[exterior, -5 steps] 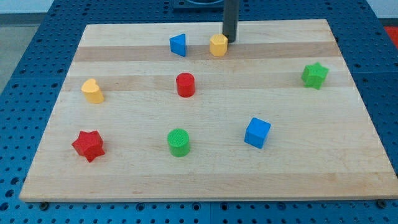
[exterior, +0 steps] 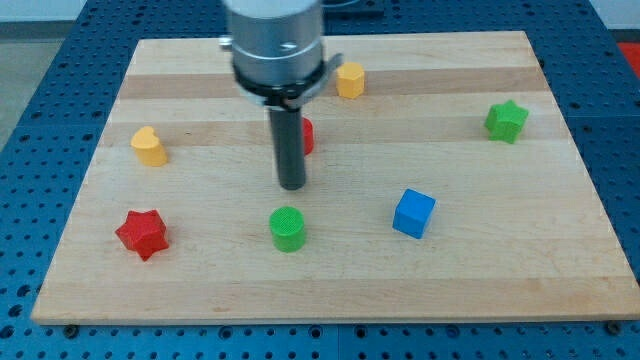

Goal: Slide the red circle below the yellow hexagon

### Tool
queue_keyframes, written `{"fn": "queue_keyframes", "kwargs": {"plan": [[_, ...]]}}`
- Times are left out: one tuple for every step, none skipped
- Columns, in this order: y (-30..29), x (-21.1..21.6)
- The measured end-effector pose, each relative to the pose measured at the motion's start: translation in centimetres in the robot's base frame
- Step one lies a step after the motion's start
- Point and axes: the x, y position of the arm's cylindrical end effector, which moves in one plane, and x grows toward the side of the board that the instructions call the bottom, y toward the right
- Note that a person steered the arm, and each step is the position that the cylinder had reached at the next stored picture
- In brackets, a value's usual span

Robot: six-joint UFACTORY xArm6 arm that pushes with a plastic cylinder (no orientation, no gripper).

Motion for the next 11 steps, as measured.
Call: {"fn": "queue_keyframes", "kwargs": {"plan": [[-1.5,-1.2],[-2.3,-3.1],[5.3,-8.3],[7.8,-11.2],[7.9,-11.6],[7.3,-11.6],[8.8,-6.2],[9.0,-5.5],[9.0,-5.5],[13.2,-5.5],[13.2,-5.5]]}}
